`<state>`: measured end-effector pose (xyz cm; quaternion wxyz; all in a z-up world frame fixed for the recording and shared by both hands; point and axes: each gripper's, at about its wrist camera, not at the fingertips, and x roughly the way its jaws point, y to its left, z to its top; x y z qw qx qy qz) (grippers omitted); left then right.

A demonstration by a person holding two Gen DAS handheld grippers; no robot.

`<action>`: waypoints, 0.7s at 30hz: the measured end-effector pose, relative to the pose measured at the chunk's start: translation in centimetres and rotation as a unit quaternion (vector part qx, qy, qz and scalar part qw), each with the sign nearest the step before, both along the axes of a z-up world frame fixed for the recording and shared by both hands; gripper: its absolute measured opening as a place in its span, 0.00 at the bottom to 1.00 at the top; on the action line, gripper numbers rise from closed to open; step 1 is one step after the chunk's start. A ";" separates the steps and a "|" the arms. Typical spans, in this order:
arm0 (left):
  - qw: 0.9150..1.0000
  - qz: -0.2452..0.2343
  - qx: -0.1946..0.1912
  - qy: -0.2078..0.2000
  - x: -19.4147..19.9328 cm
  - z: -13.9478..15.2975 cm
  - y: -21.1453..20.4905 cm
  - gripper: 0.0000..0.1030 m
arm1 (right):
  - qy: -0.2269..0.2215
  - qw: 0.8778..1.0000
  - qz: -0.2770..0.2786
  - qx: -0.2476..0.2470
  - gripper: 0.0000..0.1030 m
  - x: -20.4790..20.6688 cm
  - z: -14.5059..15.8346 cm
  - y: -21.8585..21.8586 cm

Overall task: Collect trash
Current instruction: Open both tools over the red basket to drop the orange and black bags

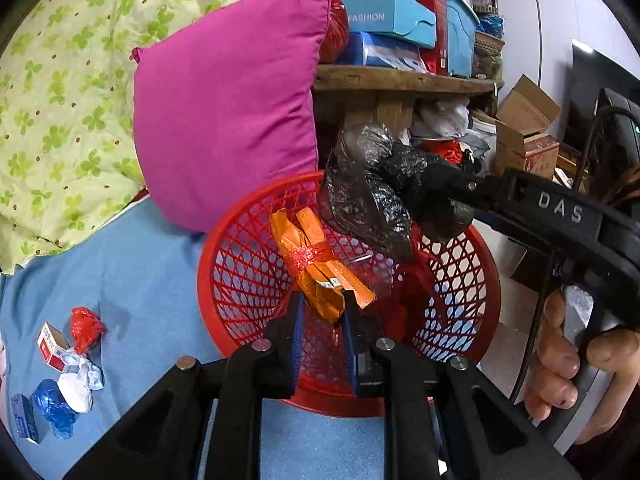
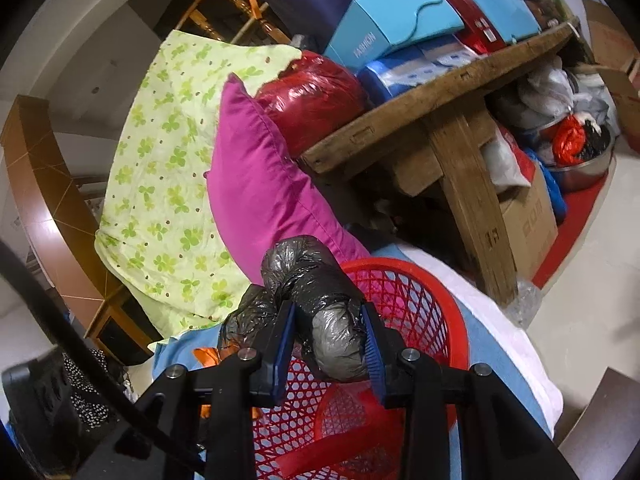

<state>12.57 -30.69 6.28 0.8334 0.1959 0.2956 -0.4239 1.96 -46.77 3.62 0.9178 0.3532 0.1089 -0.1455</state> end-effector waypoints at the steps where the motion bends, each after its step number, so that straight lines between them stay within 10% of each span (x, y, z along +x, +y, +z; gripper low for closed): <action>1: 1.000 0.000 0.000 0.004 0.1 -0.2 0.1 0.22 | 0.003 1.000 0.000 0.003 0.35 0.1 -0.1 0.0; 5: 1.000 0.014 -0.007 -0.002 0.3 -0.1 0.8 0.52 | 0.010 1.000 0.006 0.013 0.36 0.6 -0.2 0.1; 9: 1.000 0.024 -0.015 -0.006 0.6 0.2 2.2 0.52 | 0.010 1.000 0.006 0.009 0.38 1.0 0.0 0.7; 12: 0.999 0.038 -0.020 -0.008 1.0 0.1 4.1 0.53 | 0.006 1.000 -0.005 0.010 0.64 1.2 0.2 1.1; 21: 0.993 0.114 -0.025 -0.021 2.5 -1.3 11.5 0.54 | -0.036 0.997 -0.003 -0.065 0.63 1.5 2.5 4.9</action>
